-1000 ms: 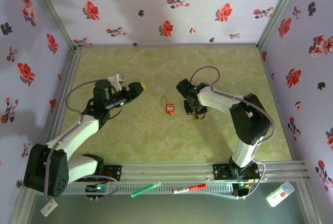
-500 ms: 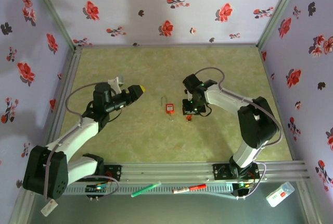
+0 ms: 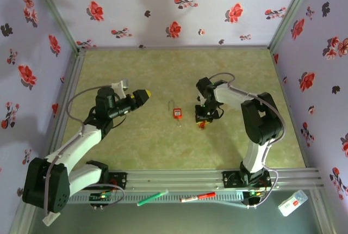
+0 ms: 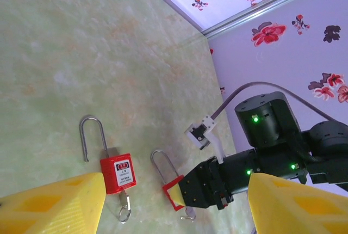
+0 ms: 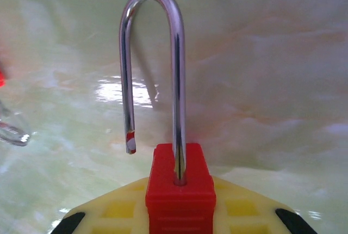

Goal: Unlock with the key

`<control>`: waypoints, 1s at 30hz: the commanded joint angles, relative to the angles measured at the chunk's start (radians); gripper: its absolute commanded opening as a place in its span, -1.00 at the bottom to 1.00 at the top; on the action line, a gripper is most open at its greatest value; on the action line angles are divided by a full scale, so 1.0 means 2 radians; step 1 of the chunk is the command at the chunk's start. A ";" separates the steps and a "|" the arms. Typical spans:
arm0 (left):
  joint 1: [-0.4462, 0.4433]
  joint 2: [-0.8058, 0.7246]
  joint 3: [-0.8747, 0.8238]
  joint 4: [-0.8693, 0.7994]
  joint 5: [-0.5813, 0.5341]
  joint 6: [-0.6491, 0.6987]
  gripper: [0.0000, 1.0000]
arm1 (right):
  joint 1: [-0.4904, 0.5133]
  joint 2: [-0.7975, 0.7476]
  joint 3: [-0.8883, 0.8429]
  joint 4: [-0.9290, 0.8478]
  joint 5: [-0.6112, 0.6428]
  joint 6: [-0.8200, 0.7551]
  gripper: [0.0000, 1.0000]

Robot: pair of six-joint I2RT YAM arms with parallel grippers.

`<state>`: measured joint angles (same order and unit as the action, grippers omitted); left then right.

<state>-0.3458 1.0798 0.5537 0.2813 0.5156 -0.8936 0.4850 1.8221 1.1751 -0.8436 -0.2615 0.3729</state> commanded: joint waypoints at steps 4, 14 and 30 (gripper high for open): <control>0.004 -0.012 -0.009 -0.010 -0.005 0.022 0.40 | 0.007 0.025 0.024 -0.061 0.104 -0.031 -1.00; 0.004 -0.021 -0.009 -0.028 -0.011 0.035 0.40 | 0.067 0.077 0.066 -0.115 0.280 -0.033 -1.00; 0.004 -0.037 -0.009 -0.058 -0.017 0.056 0.40 | 0.181 0.172 0.110 -0.158 0.453 0.031 -0.50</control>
<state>-0.3458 1.0271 0.5400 0.1917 0.4961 -0.8185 0.8341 2.1277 1.3869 -1.1812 0.6445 0.3782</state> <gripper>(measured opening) 0.701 0.243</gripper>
